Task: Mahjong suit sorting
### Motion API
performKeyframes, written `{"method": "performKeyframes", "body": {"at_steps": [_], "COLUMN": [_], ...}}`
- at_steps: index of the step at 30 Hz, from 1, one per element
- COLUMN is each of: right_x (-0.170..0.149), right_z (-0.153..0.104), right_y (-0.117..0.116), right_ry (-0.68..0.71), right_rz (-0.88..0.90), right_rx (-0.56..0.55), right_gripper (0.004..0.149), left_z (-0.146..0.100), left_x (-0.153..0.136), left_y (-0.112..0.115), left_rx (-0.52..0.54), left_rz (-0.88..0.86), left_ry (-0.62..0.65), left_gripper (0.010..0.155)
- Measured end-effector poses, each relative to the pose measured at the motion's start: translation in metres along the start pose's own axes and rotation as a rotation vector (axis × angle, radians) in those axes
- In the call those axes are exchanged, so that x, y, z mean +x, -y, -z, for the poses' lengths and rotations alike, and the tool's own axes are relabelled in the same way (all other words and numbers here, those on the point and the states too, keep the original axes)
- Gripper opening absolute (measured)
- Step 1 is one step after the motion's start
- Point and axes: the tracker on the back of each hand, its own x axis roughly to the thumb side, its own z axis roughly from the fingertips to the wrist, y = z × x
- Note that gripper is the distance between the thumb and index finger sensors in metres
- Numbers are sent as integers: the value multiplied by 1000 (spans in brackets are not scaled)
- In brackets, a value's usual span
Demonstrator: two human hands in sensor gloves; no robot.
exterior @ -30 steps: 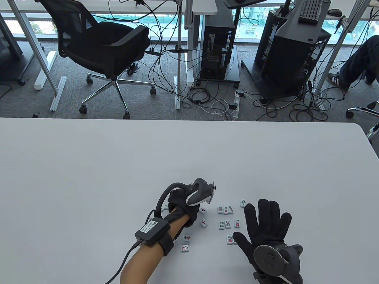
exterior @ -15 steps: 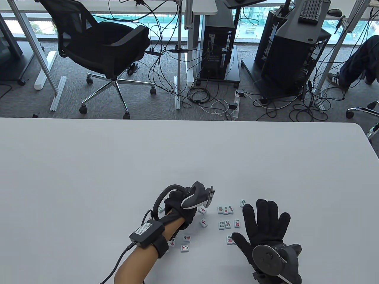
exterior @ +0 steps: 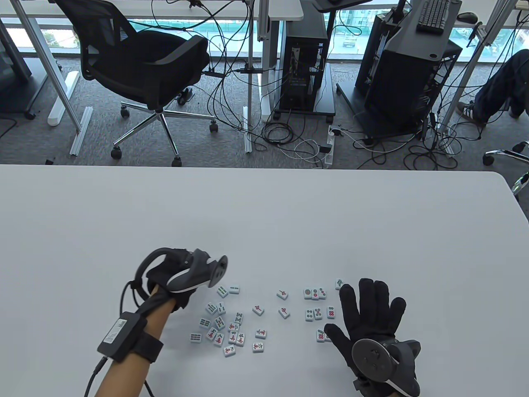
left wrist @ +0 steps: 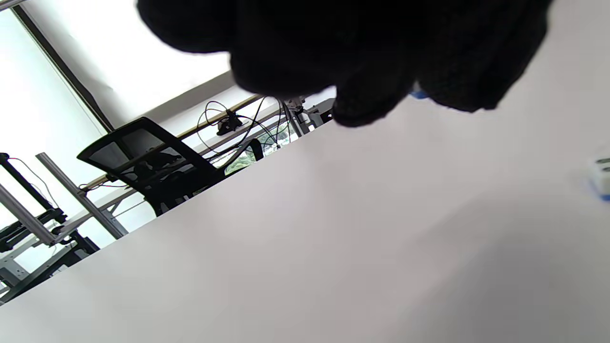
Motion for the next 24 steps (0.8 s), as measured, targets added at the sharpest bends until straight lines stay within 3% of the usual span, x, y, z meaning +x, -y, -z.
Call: {"method": "performKeyframes", "body": {"at_steps": [6, 15, 20, 24], "right_x": [-2, -1, -2, -2], "right_z": [1, 1, 1, 1], "right_y": [-2, -5, -6, -6], "right_ry": [-13, -14, -13, -12], "right_rz": [-6, -7, -2, 4], "right_rx": [11, 39, 41, 39], "right_gripper": [79, 79, 79, 79], "left_z": [-33, -40, -40, -42], "left_x": [-43, -46, -47, -51], "left_y": [47, 86, 91, 86], "left_rx": [-127, -224, -256, -287], "left_rz": [-52, -87, -96, -75], "left_ry": [-73, -108, -120, -127], "left_gripper": [60, 57, 58, 66]}}
